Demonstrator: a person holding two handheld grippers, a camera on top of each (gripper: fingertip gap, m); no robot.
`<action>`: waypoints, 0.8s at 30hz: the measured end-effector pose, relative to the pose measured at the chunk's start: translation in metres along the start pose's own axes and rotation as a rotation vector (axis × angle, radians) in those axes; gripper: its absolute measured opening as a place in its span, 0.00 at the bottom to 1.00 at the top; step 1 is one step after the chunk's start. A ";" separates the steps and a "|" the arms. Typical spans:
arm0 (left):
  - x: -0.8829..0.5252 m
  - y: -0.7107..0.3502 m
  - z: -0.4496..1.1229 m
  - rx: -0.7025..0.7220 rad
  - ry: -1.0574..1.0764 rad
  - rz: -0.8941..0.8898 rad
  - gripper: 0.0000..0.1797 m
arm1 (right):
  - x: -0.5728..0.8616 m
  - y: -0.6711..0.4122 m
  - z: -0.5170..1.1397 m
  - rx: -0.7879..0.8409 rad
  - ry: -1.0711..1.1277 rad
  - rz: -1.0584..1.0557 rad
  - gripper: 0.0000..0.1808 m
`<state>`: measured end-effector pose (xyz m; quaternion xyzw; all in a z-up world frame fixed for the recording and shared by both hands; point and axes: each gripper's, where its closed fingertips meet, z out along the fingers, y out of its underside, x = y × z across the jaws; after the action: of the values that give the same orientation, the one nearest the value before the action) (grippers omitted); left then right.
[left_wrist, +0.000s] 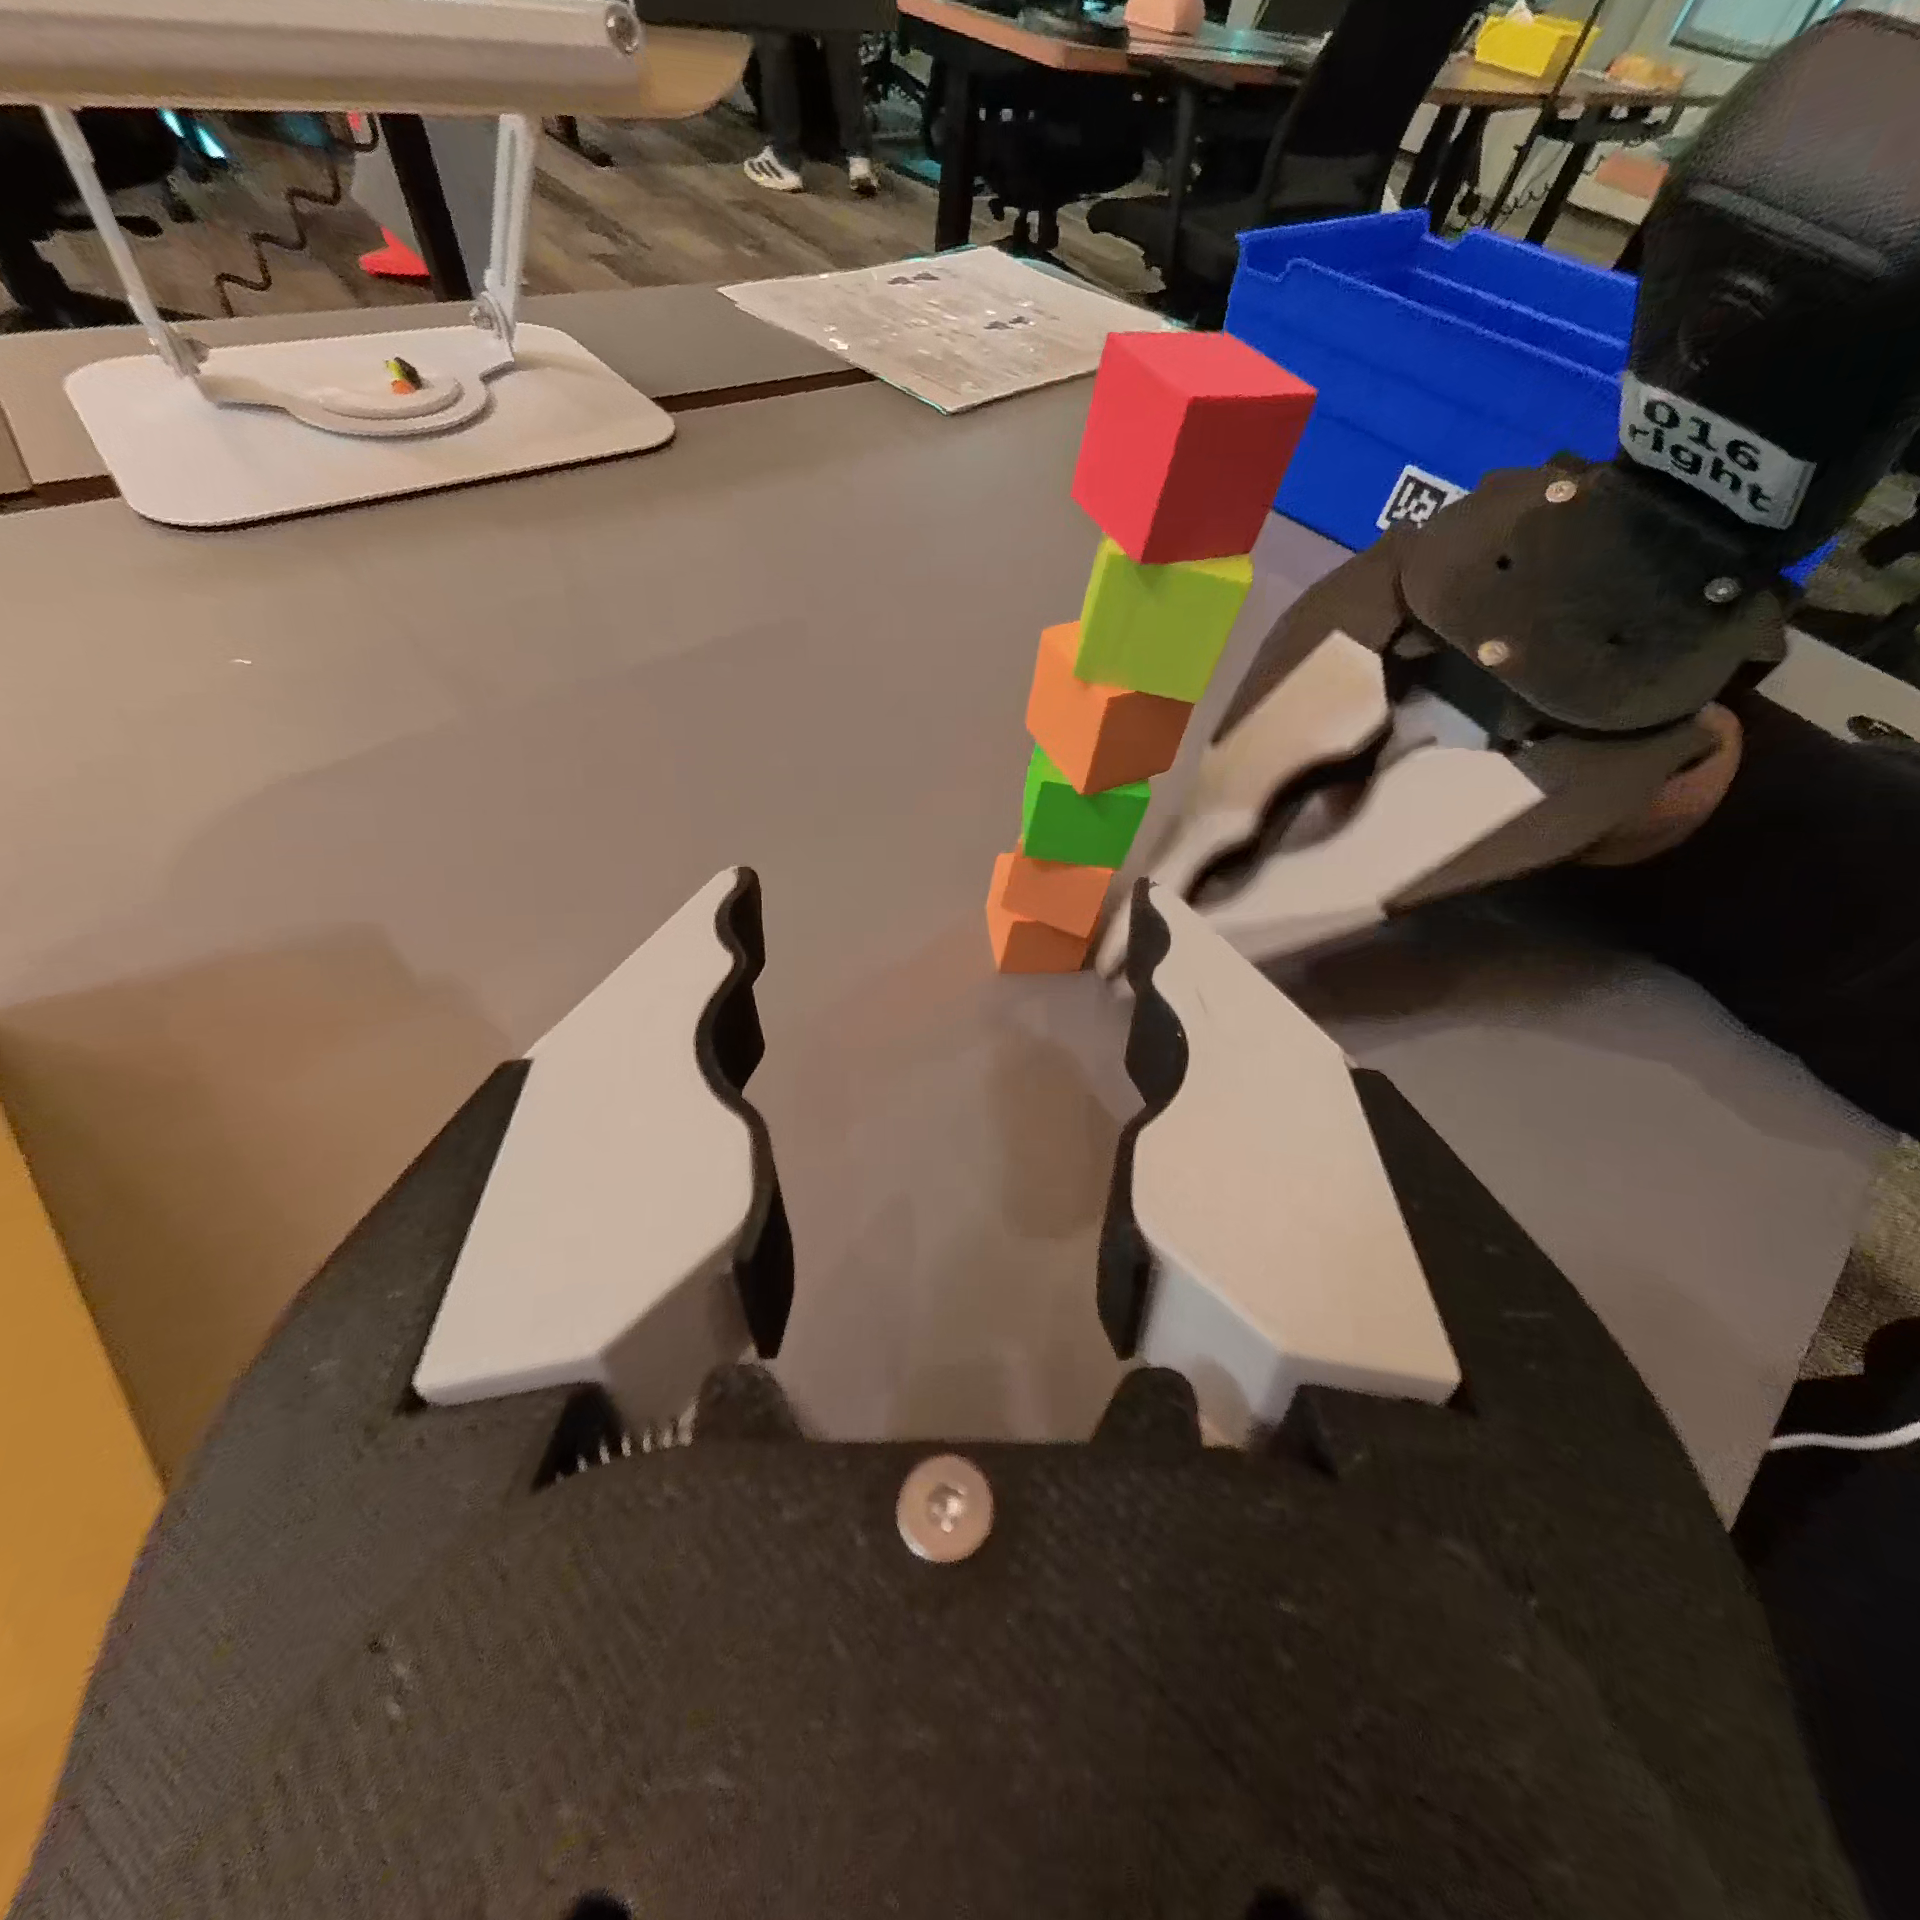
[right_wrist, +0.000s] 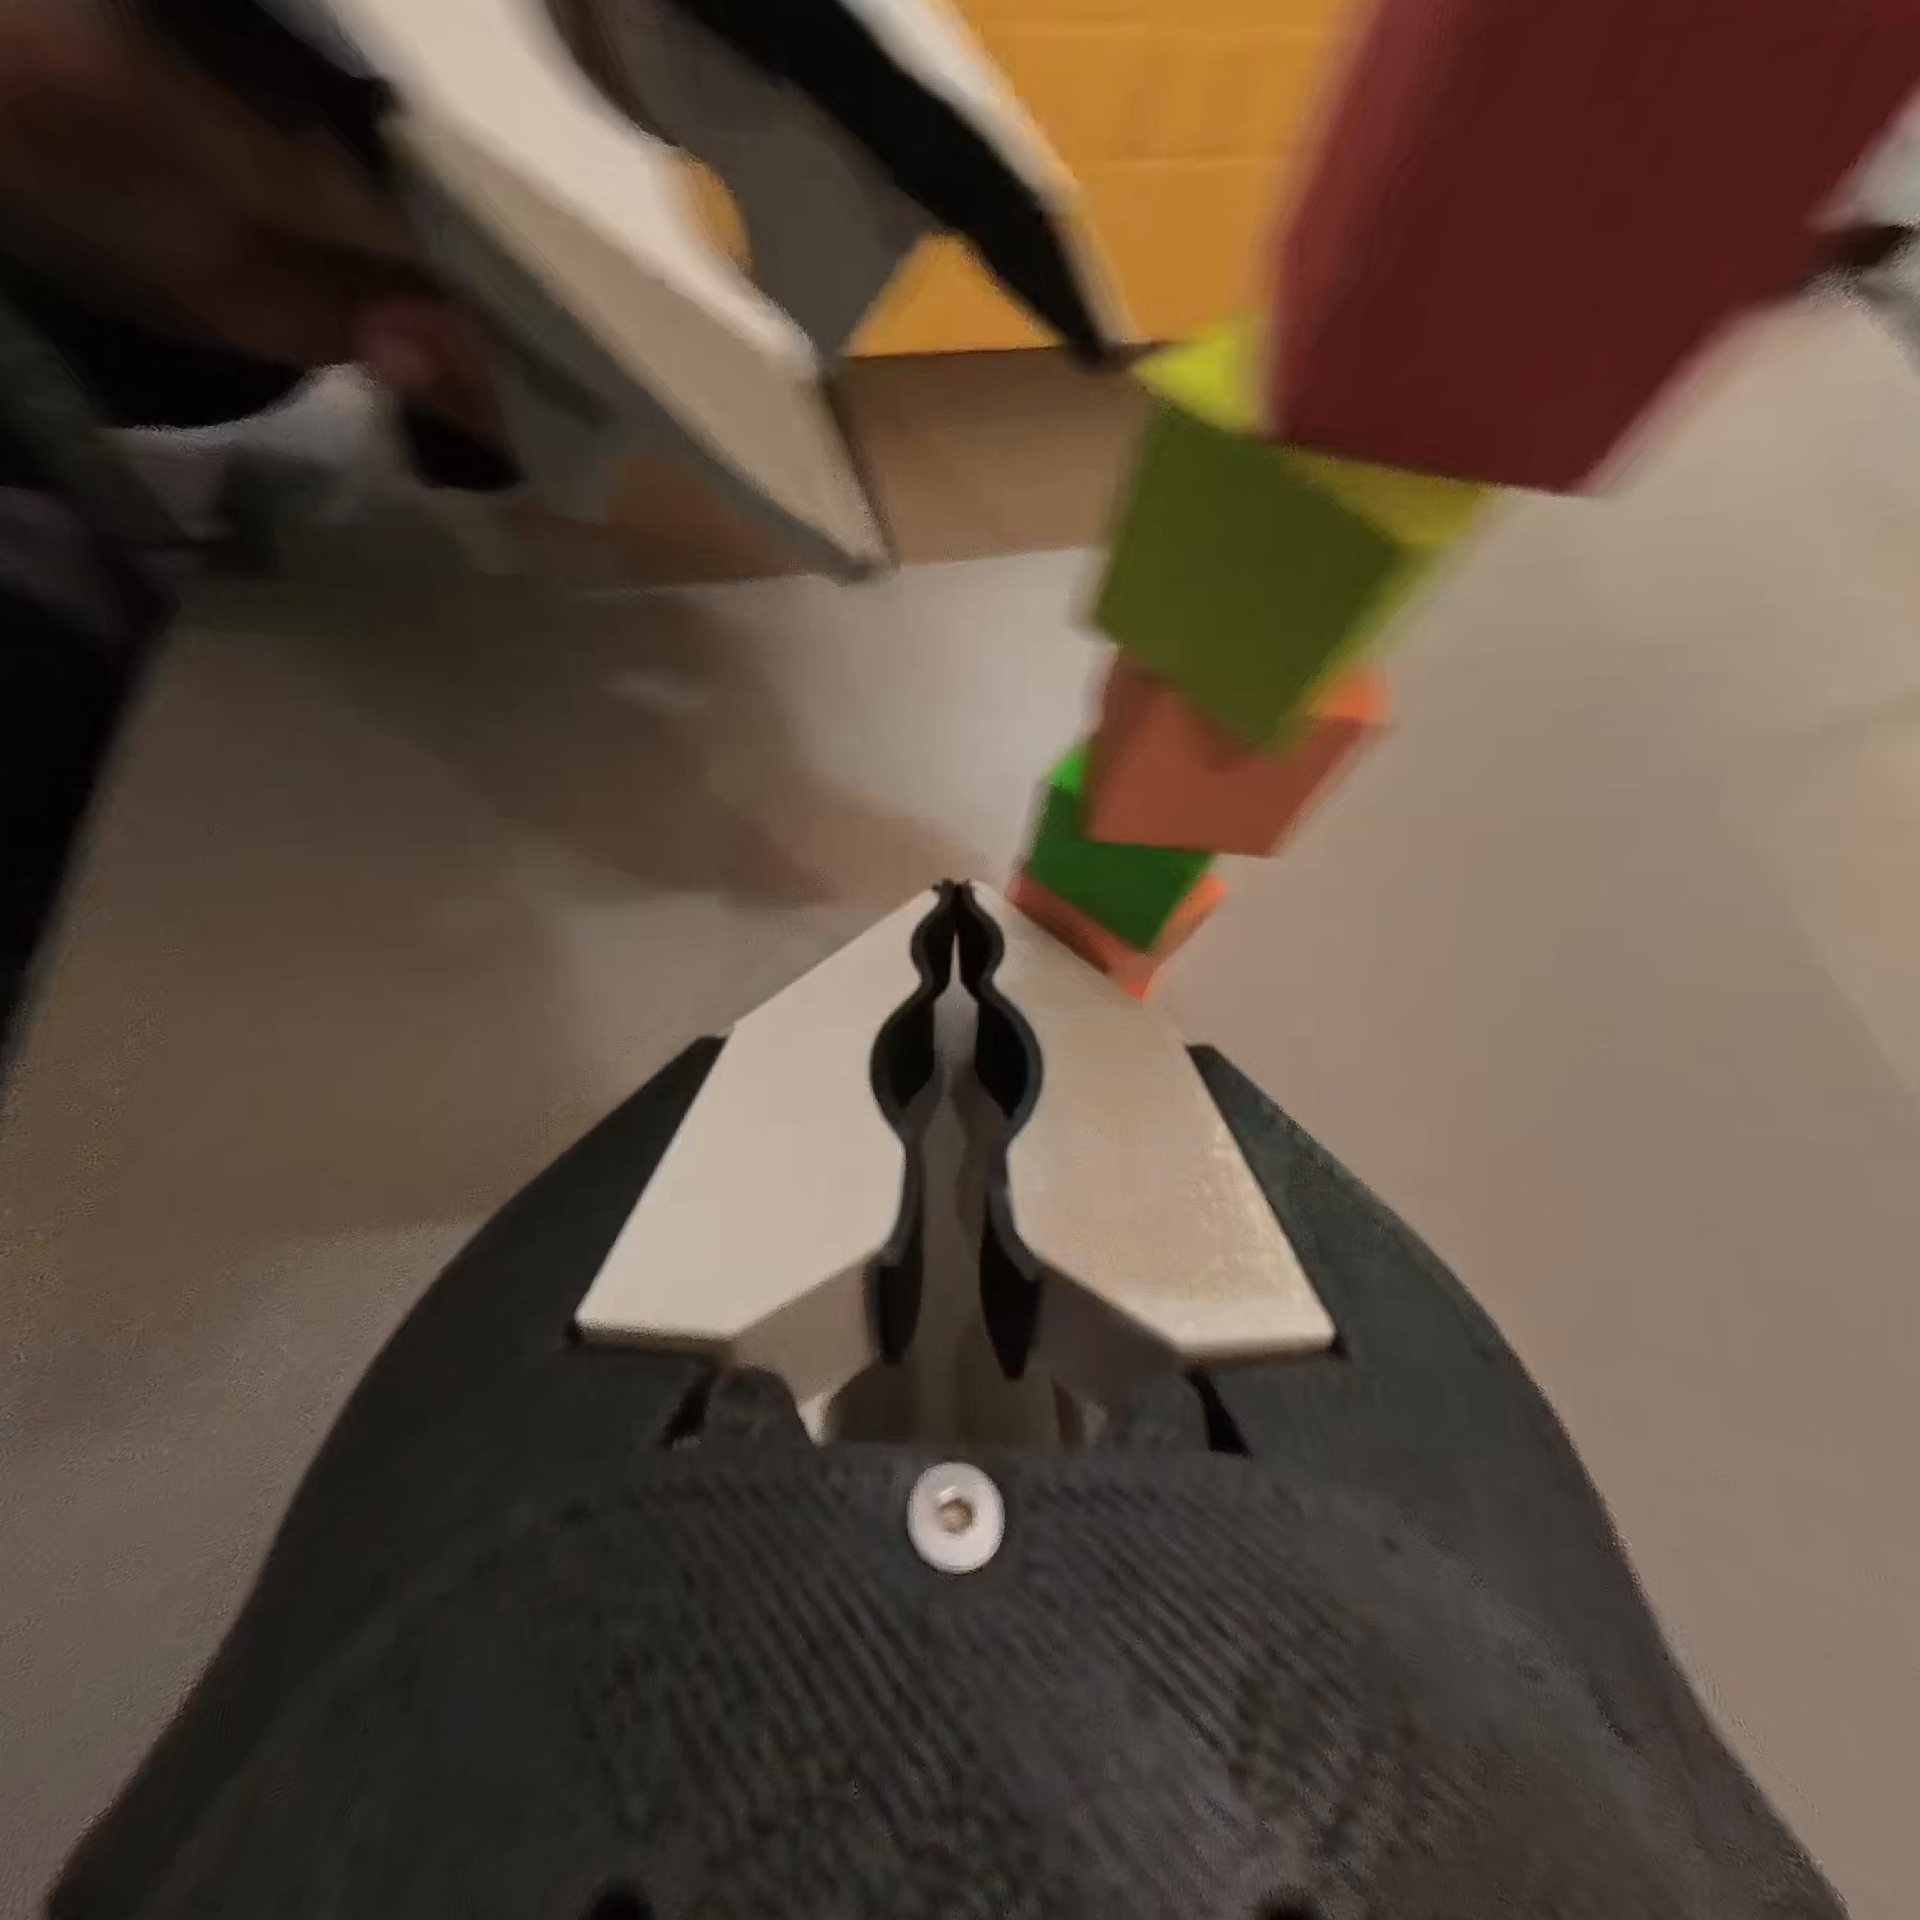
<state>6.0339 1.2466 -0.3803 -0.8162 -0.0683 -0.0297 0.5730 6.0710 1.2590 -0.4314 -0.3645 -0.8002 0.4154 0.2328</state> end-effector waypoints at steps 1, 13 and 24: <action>-0.004 0.000 -0.003 0.005 -0.004 -0.005 0.37 | 0.019 -0.001 -0.001 0.013 0.108 0.033 0.00; -0.040 0.001 -0.028 0.050 -0.032 -0.098 0.35 | 0.098 0.042 -0.083 0.074 0.425 0.311 0.00; -0.014 -0.004 -0.017 0.079 0.033 -0.101 0.34 | 0.099 0.011 -0.104 0.283 0.426 0.361 0.03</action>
<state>6.0201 1.2309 -0.3730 -0.7880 -0.1011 -0.0691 0.6034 6.0833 1.3918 -0.3768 -0.5434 -0.5902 0.4716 0.3661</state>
